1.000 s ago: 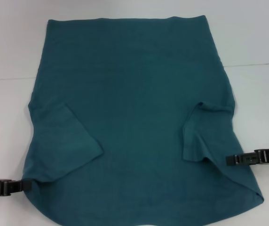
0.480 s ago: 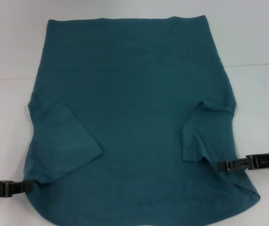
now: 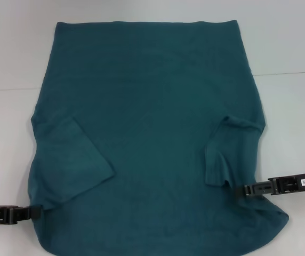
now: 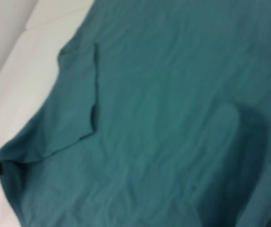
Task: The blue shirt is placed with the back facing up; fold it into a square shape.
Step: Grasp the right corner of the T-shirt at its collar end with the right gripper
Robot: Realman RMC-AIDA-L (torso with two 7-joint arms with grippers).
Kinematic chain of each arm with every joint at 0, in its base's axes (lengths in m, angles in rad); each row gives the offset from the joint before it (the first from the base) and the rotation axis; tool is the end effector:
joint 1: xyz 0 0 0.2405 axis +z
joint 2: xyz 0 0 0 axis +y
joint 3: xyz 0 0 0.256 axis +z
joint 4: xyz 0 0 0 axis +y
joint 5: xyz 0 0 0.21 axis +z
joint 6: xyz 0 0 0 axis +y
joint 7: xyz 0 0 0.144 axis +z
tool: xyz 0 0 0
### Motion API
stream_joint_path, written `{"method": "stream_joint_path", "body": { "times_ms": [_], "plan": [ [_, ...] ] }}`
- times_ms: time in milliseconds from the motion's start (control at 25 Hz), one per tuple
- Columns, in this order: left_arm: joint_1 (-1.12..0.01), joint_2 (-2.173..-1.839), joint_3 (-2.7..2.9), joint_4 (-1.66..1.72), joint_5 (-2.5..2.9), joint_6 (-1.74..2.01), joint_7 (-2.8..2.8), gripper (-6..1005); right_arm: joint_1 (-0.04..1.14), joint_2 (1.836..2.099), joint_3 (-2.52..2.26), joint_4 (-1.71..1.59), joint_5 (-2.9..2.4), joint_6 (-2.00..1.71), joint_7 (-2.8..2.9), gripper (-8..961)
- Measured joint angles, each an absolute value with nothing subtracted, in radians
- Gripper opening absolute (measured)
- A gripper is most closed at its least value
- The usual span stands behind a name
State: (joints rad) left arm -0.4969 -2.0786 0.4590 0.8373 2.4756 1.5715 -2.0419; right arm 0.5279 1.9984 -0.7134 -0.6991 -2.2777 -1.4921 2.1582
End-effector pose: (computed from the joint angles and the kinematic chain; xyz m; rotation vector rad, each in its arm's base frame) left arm -0.3281 0.3090 0.0351 -2.3705 -1.5602 -0.3122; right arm 0.3102 0.3303 0.0231 -2.4200 1.6321 0.3216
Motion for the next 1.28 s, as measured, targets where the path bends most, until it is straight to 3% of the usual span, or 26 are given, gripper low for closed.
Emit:
{"method": "stream_joint_path", "body": {
  "times_ms": [560, 920, 1280],
  "plan": [
    [-0.529, -2.077, 0.462, 0.802, 2.477, 1.567, -2.040, 16, 0.527, 1.989, -0.686, -0.690, -2.182, -1.527, 2.113, 936],
    [-0.543, -2.077, 0.462, 0.787, 2.480, 1.565, -2.039, 17, 0.526, 2.003, -0.689, -0.687, -2.206, -1.470, 2.116, 935],
    [-0.538, -2.085, 0.462, 0.774, 2.478, 1.563, -2.029, 17, 0.475, 1.990, -0.687, -0.696, -2.207, -1.463, 2.114, 934]
  ]
}}
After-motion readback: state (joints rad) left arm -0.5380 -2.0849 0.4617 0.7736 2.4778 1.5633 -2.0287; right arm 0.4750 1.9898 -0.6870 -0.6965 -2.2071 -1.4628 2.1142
